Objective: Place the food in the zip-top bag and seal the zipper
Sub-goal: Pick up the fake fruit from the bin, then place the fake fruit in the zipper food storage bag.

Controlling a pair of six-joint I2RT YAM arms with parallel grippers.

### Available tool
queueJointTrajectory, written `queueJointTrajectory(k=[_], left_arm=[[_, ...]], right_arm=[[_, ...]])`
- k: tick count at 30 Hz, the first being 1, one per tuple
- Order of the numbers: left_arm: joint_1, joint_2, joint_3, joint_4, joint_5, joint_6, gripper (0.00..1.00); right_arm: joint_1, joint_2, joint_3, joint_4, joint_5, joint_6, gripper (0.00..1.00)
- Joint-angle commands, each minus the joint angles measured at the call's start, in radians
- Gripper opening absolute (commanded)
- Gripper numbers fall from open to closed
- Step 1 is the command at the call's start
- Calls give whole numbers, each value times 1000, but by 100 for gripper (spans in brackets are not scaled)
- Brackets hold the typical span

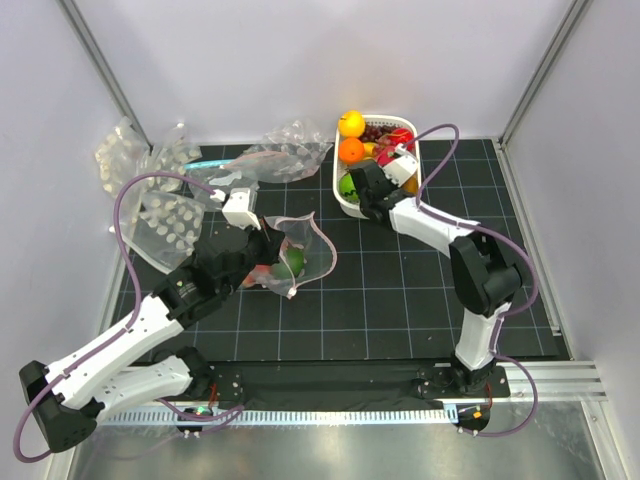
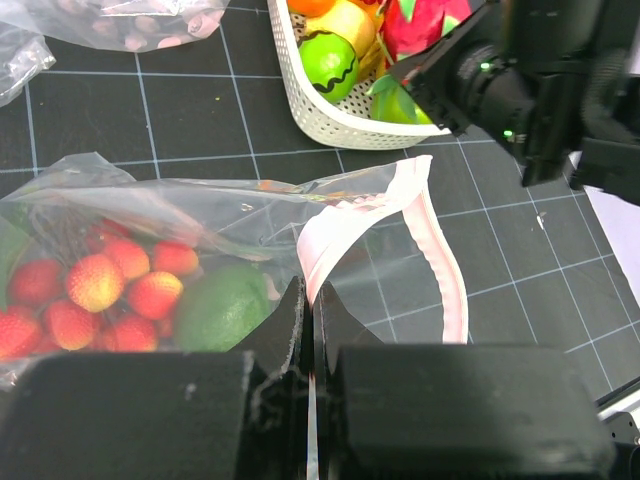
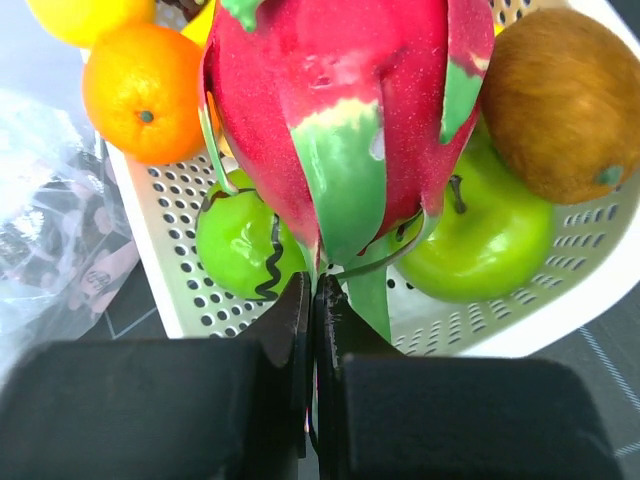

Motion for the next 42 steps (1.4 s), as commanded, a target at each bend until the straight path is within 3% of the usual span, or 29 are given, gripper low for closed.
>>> queueJointTrajectory(k=[1,5,6,13,19,24,25,31,42], left_arm=[[2,-12,4,34,-18,7,0],[1,-13,1,34,-18,7,0],[2,-7,-1,34,-15,2,0],[2,41,10,42,8,-1,0],[2,47,6,50,-8,1,0],[2,74,21,42,-5,13,0],[2,73,21,42,-14,14,0],[2,76,19,39,-44,27,0],[2,77,36,-2,-104,39,0]], right_arm=[[13,-130,-11,95,25,-37,1],[15,-201,-37,123,-16,-131,1],[15,-211,-36,121,-37,-223,1],[15,-372,-101,171,-341,-507,1],[19,-524,-92,-18,-620,-572,1],[27,-682,-178,-75,-823,-543,1],[30,-733,-192,-72,-926,-550,1],[88,-911,-353,3,-1152,-609,1],[228,-943,-450,121,-1346,-649,1]])
